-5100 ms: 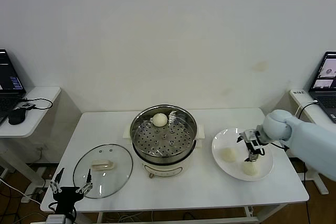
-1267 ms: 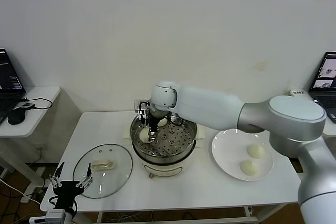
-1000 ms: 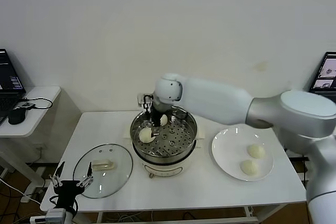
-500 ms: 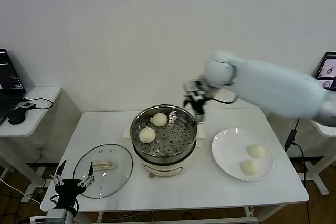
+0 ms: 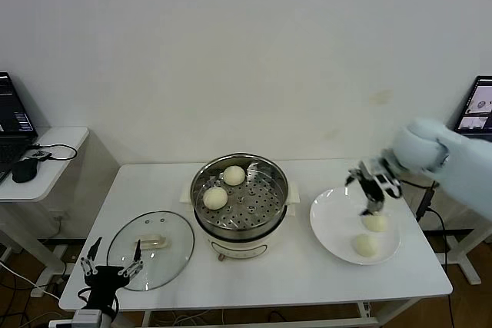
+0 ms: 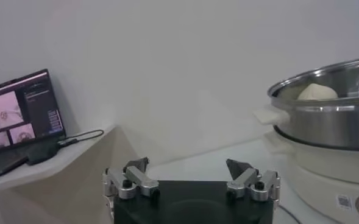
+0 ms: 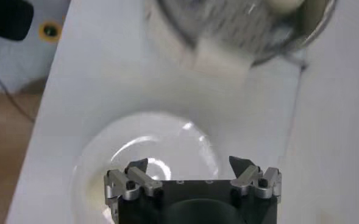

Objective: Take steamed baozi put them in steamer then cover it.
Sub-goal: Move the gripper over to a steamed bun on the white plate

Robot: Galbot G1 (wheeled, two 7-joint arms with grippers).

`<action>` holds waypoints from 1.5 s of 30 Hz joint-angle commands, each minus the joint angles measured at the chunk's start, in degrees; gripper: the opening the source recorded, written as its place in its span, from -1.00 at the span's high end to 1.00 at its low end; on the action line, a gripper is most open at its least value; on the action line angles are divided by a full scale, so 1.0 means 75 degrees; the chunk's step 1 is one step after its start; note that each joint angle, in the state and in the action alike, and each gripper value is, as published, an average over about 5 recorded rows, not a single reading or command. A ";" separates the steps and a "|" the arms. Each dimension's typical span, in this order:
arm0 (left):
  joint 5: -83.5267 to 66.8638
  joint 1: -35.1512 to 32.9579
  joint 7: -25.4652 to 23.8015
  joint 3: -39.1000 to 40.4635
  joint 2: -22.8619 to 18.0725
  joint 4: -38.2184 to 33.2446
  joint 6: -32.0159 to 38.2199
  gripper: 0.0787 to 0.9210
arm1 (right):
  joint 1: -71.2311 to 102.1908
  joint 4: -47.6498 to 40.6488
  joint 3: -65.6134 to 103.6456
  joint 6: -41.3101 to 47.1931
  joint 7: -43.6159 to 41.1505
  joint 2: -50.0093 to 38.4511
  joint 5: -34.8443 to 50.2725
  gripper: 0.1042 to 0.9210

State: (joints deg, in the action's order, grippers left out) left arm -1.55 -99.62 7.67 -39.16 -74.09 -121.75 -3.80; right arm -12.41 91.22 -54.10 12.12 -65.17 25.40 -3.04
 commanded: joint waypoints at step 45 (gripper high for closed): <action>0.0089 0.0021 -0.0001 -0.0043 -0.0086 0.0241 0.0003 -0.77 | 0.3509 -0.1395 0.2325 0.0245 0.0449 0.0768 -0.1480 -0.34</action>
State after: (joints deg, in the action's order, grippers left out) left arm -0.88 -99.42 7.65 -39.50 -74.70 -119.88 -3.81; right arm 13.43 81.11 -36.90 13.56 -61.77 30.77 -13.98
